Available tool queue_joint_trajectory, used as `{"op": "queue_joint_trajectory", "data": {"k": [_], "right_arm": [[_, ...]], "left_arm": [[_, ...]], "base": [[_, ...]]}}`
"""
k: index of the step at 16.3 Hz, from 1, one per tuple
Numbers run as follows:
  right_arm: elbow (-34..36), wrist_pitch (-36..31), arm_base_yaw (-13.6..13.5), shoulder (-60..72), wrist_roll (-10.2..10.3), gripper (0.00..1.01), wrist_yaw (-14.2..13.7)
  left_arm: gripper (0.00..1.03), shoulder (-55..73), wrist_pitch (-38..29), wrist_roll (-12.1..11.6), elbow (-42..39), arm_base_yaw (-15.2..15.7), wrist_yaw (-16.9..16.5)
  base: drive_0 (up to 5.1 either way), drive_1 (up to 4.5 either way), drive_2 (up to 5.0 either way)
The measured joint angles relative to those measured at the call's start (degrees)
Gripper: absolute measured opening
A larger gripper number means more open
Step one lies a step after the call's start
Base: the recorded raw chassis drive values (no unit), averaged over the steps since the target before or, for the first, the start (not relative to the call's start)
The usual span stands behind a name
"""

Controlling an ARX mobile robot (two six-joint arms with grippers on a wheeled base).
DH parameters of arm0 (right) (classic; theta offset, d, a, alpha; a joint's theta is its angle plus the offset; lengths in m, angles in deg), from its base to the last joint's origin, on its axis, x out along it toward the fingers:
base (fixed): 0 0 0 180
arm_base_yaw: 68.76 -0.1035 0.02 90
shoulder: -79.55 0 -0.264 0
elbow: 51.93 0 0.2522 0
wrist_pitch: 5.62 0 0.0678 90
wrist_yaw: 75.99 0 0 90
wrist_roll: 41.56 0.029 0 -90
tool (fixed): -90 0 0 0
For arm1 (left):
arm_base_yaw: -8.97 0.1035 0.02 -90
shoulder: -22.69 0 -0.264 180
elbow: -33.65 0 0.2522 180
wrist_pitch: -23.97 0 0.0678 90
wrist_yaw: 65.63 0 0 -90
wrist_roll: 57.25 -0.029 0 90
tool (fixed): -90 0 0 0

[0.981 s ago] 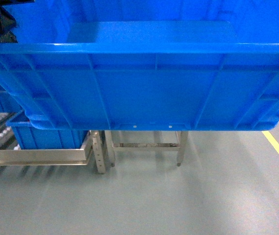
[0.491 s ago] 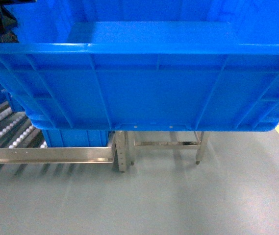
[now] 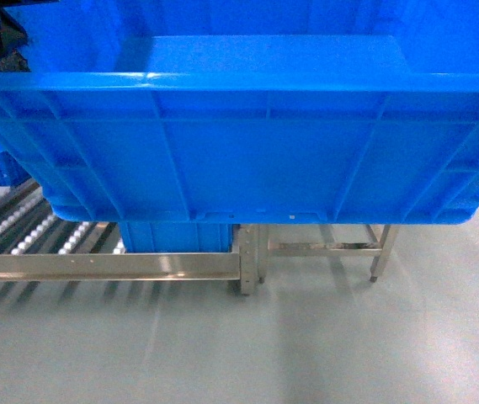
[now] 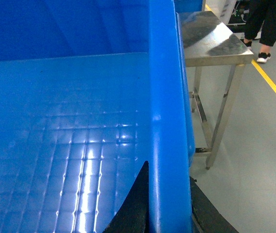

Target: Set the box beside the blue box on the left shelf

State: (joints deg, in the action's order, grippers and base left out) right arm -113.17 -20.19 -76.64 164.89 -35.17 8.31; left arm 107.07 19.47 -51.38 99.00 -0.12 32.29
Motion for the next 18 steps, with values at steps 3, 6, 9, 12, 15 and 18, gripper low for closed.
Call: {"op": "queue_joint_trajectory", "data": {"k": [3,6,9,12,15,18], "right_arm": [[0.0,0.0,0.0,0.0,0.0,0.07,0.0],[0.0,-0.1,0.0,0.0,0.0,0.07,0.0],[0.0,0.0,0.0,0.0,0.0,0.07,0.1],[0.0,0.0,0.0,0.0,0.0,0.07,0.1],[0.0,0.0,0.0,0.0,0.0,0.07,0.0],[0.0,0.1,0.0,0.0,0.0,0.07,0.0]], "left_arm": [[0.08,0.0,0.1,0.1,0.0,0.0,0.0],[0.08,0.0,0.0,0.1,0.0,0.0,0.0],[0.08,0.0,0.1,0.0,0.0,0.0,0.0],[0.08,0.0,0.0,0.0,0.0,0.0,0.0],[0.08,0.0,0.1,0.1,0.0,0.0,0.0],[0.08,0.0,0.2,0.1,0.0,0.0,0.0]], "base": [[-5.0,2.46,2.5],[-5.0,2.46,2.5],[-5.0,2.46,2.5],[-5.0,2.42,2.4],[-5.0,2.41,2.4],[-5.0,2.41,2.4]]}}
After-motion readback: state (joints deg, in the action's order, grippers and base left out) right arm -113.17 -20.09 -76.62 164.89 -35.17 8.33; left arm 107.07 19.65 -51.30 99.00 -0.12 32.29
